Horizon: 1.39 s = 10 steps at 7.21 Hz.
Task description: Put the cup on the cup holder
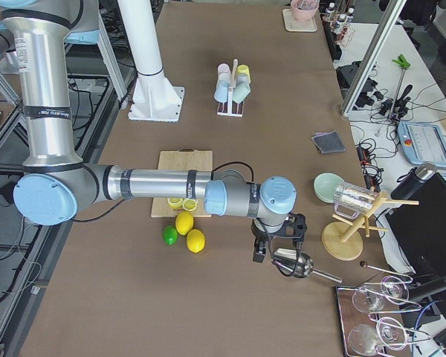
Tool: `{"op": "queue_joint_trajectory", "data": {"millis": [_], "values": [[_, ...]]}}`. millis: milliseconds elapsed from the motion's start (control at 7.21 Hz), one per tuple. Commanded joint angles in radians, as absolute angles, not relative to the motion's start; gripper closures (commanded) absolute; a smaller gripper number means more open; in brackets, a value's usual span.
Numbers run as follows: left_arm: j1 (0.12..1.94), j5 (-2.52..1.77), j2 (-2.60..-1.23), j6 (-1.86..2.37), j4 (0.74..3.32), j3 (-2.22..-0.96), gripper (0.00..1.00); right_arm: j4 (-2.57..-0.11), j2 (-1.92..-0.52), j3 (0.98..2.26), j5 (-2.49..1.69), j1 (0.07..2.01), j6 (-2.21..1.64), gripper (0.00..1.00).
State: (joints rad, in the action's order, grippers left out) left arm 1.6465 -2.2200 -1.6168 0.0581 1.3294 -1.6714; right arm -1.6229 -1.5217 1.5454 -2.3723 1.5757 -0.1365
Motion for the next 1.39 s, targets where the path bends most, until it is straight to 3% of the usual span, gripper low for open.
{"op": "queue_joint_trajectory", "data": {"millis": [0,1249], "values": [[1.649,-2.264,-1.62,0.06,1.328,-1.674,0.02,-1.623,-1.52,1.543,-2.372,1.575,-0.137,0.0],[1.649,-2.316,-1.634,0.1,1.325,-1.693,0.02,-1.623,-1.522,1.539,-2.372,1.56,-0.137,0.0]]}}
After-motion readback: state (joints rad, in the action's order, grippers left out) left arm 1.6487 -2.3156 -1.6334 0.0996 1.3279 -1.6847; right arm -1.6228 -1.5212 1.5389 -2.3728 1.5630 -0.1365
